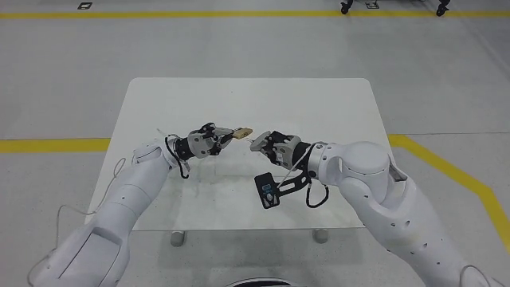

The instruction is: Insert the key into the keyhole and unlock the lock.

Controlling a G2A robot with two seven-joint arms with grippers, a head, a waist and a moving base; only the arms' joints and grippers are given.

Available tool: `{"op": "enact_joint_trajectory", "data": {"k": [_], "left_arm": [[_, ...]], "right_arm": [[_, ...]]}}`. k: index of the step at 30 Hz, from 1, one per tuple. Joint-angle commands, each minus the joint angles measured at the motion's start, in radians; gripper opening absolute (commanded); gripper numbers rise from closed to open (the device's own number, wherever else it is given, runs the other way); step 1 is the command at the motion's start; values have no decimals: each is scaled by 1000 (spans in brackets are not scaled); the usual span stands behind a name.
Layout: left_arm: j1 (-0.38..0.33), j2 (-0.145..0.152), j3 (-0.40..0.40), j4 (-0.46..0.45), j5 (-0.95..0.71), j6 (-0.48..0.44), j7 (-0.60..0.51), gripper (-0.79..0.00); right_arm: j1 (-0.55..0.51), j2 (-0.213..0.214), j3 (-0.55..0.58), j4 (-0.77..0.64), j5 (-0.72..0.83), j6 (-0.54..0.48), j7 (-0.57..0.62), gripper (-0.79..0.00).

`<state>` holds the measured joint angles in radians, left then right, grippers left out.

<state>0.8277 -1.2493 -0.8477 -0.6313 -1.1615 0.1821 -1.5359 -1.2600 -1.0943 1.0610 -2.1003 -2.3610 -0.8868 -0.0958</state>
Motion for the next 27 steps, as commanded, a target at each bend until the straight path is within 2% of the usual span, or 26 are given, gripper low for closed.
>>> {"op": "enact_joint_trajectory", "data": {"k": [1,27], "left_arm": [[-1,2,5,-2,-2,-2,0,-785],[11,26,51,-43,-54,-22,0,-785]], "right_arm": [[1,1,0,1,5,0,0,-785],[21,8,-25,6,34,-1,33,-785]]}}
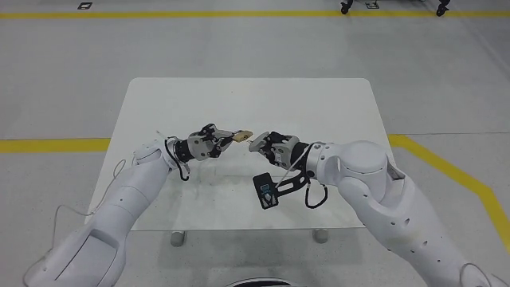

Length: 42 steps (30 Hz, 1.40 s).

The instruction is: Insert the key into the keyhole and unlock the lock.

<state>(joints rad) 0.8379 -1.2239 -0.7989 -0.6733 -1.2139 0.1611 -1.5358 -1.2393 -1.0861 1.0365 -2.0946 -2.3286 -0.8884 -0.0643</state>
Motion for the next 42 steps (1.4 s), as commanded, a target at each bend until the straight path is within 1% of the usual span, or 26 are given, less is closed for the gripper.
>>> {"op": "enact_joint_trajectory", "data": {"k": [1,12,27,42], "left_arm": [[1,2,3,-1,-3,-2,0,-785],[2,11,14,-8,-17,-8,0,-785],[-7,16,33,-15,-31,-10,0,-785],[-10,22,44,-18,-52,-17,0,-785]], "right_arm": [[1,1,-1,1,3,2,4,-785],[2,4,7,-3,25,7,19,-785],[12,9,6,6,42,2,33,-785],[31,12,-10,12,56,-12,22,-785]]}}
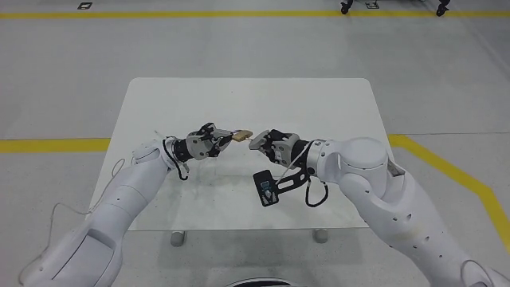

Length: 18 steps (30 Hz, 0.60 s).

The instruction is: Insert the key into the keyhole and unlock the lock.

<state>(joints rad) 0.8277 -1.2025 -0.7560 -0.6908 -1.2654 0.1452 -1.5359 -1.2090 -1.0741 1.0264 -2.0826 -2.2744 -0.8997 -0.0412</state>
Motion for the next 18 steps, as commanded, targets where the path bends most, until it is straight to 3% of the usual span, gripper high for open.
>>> {"op": "enact_joint_trajectory", "data": {"k": [1,18], "left_arm": [[0,1,2,-1,-2,-2,0,-785],[-1,9,15,-15,-18,-16,0,-785]], "right_arm": [[2,1,-2,0,3,-3,-3,-785],[25,-2,-27,13,30,-17,44,-785]]}}
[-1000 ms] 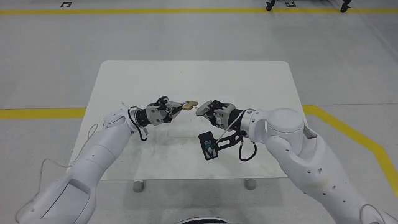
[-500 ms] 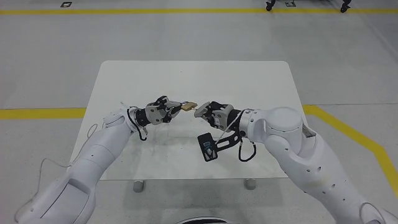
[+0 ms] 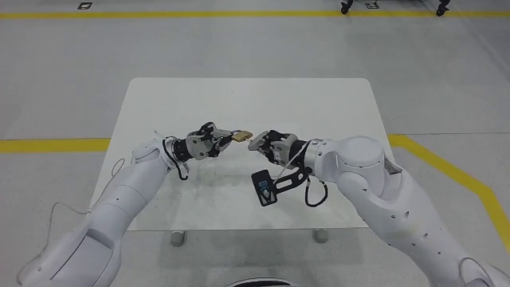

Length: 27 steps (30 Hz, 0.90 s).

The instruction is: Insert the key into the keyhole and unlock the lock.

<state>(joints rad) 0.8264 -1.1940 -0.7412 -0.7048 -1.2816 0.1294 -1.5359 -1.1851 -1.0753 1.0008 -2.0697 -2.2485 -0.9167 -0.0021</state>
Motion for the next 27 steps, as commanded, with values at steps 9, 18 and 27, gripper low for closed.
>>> {"op": "enact_joint_trajectory", "data": {"k": [9,18,27], "left_arm": [[7,7,5,-9,-19,-1,0,-785],[13,17,6,-32,-32,-6,0,-785],[19,29,9,-55,-42,-5,0,-785]], "right_arm": [[9,-8,-8,6,64,9,35,-785],[20,-15,1,38,154,12,64,-785],[32,-21,-2,55,207,19,107,-785]]}}
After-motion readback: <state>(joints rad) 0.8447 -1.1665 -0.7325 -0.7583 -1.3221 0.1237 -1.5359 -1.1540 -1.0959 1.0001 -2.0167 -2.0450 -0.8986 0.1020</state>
